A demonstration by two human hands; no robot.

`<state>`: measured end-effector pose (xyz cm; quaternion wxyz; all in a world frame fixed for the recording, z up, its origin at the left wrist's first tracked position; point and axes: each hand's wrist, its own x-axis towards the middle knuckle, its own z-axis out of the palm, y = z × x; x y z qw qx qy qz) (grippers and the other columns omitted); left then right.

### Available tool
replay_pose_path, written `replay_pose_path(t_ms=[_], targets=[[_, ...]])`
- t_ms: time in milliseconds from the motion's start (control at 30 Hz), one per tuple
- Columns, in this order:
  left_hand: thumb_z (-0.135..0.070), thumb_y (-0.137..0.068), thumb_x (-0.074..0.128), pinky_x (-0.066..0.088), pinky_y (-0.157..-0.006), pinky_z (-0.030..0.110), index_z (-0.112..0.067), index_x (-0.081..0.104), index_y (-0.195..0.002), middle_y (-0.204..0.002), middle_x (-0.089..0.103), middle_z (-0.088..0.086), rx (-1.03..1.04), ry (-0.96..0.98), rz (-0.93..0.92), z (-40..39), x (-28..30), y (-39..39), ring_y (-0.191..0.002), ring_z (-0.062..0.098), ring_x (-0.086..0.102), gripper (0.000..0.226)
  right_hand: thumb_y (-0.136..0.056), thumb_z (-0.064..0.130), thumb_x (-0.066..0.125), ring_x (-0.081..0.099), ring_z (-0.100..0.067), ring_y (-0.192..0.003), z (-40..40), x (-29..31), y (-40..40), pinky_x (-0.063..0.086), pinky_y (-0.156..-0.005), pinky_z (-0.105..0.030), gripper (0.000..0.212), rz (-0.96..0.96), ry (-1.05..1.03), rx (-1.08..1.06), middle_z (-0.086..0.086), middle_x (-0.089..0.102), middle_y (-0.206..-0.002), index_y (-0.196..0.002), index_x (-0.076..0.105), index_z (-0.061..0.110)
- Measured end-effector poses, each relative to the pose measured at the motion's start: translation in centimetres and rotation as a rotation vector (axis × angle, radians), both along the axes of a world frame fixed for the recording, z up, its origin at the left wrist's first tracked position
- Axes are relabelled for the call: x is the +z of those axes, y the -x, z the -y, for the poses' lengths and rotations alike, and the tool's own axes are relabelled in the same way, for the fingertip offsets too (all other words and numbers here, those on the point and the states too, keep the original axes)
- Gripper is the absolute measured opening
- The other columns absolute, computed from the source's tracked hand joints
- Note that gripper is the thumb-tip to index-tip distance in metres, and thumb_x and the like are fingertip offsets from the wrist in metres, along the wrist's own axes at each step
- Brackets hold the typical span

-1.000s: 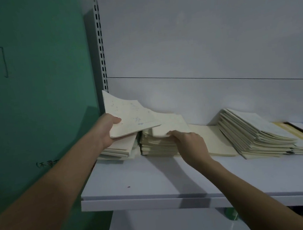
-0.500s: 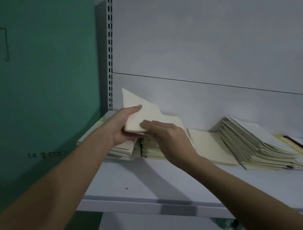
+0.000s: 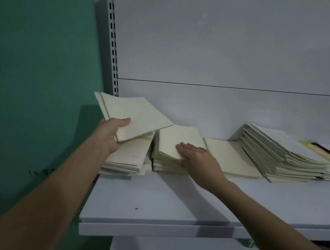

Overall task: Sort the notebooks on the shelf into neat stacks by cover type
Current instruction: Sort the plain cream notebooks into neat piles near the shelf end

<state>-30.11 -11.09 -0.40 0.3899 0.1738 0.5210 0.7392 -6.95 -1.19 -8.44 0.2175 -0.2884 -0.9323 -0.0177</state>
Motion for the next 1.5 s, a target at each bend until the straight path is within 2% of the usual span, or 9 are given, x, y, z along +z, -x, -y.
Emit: replay_pose_path(t_ms=[333,500,767,900,1067,1233,1333,1400,1500], targets=[[0.004,-0.086,0.064,0.058,-0.046,0.039,-0.009,0.052,-0.13,-0.104,0.065,0.01,0.008,-0.028,0.014,-1.4,0.5,-2.0,-0.086,0.025,0.064,0.047,-0.099,0.051,0.04,0.046,-0.012,-0.129,0.3,3.9,-1.6,0.033,-0.101,-0.026,0.046,0.005,0.454,0.007,0.014,0.048,-0.143,-0.138,0.051,0.03],[0.004,-0.086,0.063,0.057,-0.045,0.039,-0.003,0.052,-0.128,-0.115,0.064,0.016,0.025,-0.058,0.017,-2.3,2.3,-3.6,-0.086,0.028,0.065,0.043,-0.101,0.043,0.039,0.055,-0.013,-0.076,-0.2,5.7,-0.6,0.043,-0.071,-0.028,0.044,-0.369,0.733,0.053,0.003,0.062,-0.087,-0.102,0.069,0.011],[0.002,-0.085,0.066,0.059,-0.053,0.039,-0.008,0.054,-0.128,-0.117,0.065,0.014,-0.008,-0.003,-0.153,-3.3,4.8,-7.5,-0.098,0.03,0.065,0.046,-0.104,0.032,0.037,0.054,-0.018,-0.074,-3.2,9.2,-5.4,0.045,-0.064,-0.032,0.038,-1.069,0.688,-0.052,-0.01,0.062,-0.086,-0.094,0.063,0.006],[-0.022,-0.094,0.061,0.06,-0.06,0.045,-0.006,0.055,-0.126,-0.117,0.066,0.017,-0.135,0.046,-0.157,-4.0,3.7,-12.1,-0.089,0.029,0.066,0.036,-0.103,0.034,0.038,0.059,-0.023,-0.084,-3.3,10.7,-8.5,0.047,-0.075,-0.041,0.033,-0.739,0.215,0.01,-0.005,0.068,-0.093,-0.121,0.063,0.021],[-0.064,-0.083,0.055,0.059,-0.077,0.047,-0.012,0.064,-0.116,-0.103,0.074,0.013,-0.362,0.046,-0.092,-6.5,3.7,-17.4,-0.093,0.03,0.071,0.062,-0.101,0.046,0.035,0.041,-0.014,-0.136,-3.1,8.4,-12.2,0.038,-0.108,-0.035,0.044,-0.2,-0.05,0.234,0.006,0.046,-0.147,-0.144,0.042,0.037],[-0.018,-0.09,0.063,0.059,-0.054,0.036,-0.009,0.06,-0.123,-0.094,0.072,0.009,-0.338,0.061,-0.138,-8.6,2.1,-21.1,-0.075,0.022,0.07,0.035,-0.099,0.054,0.031,0.023,-0.003,-0.143,-4.8,7.6,-16.2,0.018,-0.114,-0.024,0.05,-0.258,0.335,0.125,0.014,0.029,-0.155,-0.145,0.041,0.036],[-0.014,-0.093,0.058,0.058,-0.049,0.035,-0.009,0.059,-0.116,-0.09,0.071,0.009,-0.345,0.095,-0.1,-9.5,1.1,-23.7,-0.077,0.023,0.068,0.023,-0.097,0.047,0.046,0.039,-0.015,-0.134,-5.8,6.4,-17.9,0.03,-0.108,-0.027,0.059,-0.446,0.648,-0.047,0.004,0.033,-0.153,-0.149,0.033,0.022],[-0.011,-0.094,0.056,0.059,-0.049,0.039,-0.009,0.057,-0.11,-0.089,0.069,0.011,-0.346,0.124,-0.097,-10.3,0.3,-25.0,-0.076,0.025,0.067,0.016,-0.094,0.031,0.059,0.058,-0.015,-0.103,-6.1,5.5,-18.4,0.054,-0.087,-0.03,0.058,-0.661,0.968,-0.099,-0.001,0.049,-0.132,-0.145,0.038,0.014],[-0.006,-0.091,0.058,0.057,-0.052,0.037,-0.002,0.052,-0.114,-0.097,0.067,0.017,-0.266,0.201,-0.221,-12.1,-0.7,-26.0,-0.076,0.027,0.066,0.024,-0.088,0.009,0.066,0.057,-0.008,-0.073,-7.4,3.9,-19.2,0.05,-0.053,-0.014,0.05,-0.804,1.042,-0.226,-0.008,0.054,-0.116,-0.134,0.05,0.004]])
